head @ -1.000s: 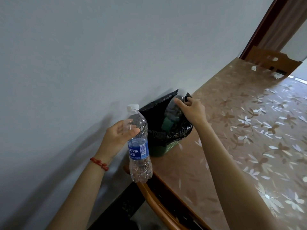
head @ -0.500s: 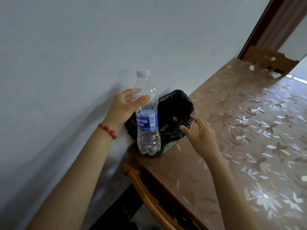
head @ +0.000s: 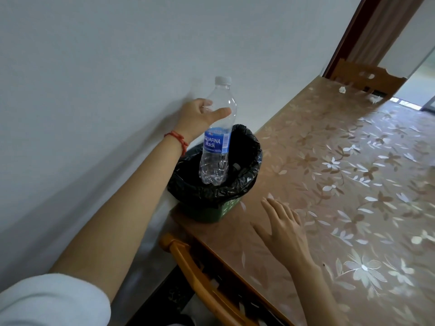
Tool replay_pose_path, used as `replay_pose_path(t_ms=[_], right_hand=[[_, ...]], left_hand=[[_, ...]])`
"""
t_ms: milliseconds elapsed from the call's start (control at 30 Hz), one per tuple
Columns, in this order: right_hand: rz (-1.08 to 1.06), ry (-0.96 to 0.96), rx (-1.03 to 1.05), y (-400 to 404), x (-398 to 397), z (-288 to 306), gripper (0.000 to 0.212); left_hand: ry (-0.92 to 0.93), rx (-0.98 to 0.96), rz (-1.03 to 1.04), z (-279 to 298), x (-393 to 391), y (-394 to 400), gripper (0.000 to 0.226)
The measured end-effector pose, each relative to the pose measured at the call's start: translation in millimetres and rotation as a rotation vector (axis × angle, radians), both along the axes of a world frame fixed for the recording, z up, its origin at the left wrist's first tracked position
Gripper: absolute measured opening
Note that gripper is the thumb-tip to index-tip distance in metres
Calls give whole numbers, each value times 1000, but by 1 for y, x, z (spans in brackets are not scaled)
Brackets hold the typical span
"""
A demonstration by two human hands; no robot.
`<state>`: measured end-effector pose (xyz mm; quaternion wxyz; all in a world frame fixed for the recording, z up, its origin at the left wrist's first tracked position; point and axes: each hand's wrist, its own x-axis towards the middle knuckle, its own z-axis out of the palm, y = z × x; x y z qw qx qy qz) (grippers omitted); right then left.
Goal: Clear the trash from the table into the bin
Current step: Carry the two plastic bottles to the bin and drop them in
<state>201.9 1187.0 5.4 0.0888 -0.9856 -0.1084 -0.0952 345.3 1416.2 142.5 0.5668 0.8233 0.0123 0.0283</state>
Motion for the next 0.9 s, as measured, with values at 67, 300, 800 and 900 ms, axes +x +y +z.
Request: replay_pose_path(t_ms=[67, 300, 800, 900], right_hand=[[4, 16, 5, -1, 0, -1, 60], [12, 34, 15, -2, 2, -1, 61], [12, 41, 53, -7, -1, -6, 62], [-5, 52, 47, -12, -6, -10, 62]], left_hand=[[13, 71, -18, -8, 2, -10, 67], [83, 129, 7, -33, 3, -19, 75], [-371, 654, -129, -84, -107, -41, 67], [-442, 816, -162, -106, -125, -52, 61]])
